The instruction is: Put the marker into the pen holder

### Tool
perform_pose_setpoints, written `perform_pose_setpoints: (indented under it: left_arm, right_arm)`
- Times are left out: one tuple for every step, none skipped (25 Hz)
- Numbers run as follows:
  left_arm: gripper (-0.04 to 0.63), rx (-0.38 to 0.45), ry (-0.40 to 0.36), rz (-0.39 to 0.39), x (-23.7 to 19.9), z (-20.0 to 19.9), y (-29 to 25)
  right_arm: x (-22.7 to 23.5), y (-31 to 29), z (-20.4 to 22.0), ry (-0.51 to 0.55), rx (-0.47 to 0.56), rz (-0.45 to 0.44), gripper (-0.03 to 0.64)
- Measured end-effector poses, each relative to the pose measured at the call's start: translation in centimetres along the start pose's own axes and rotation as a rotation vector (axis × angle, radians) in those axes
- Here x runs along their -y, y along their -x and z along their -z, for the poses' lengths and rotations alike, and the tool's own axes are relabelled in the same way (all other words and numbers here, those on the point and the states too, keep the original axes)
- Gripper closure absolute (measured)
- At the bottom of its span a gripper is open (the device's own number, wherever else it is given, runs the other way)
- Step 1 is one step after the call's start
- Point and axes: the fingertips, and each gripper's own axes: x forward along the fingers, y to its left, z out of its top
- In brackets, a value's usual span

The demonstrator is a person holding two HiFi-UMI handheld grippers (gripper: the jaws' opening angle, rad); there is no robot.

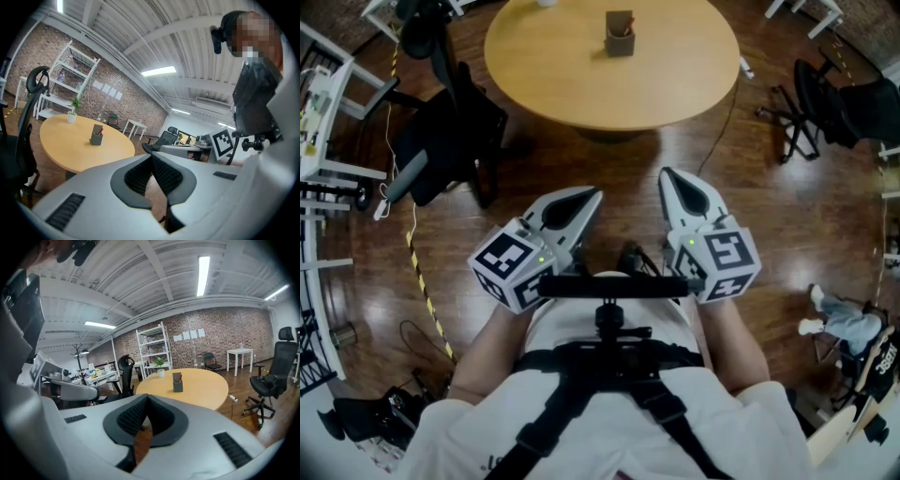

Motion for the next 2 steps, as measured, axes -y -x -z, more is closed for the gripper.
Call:
perform_pose_setpoints:
  left_arm:
    - [0.6,0.003,-0.005,0.001,-0.07,-0.1,-0.12]
    - [0.6,0.005,-0.01,0.001,-0.13,-0.19,-0.24]
  right_arm:
    - [0.11,-0.1,-0.13,0.003,0.004,0.0,0.617]
    - [0.22,-0.2,-0.25,0.005,0.008,-0.001,0.617]
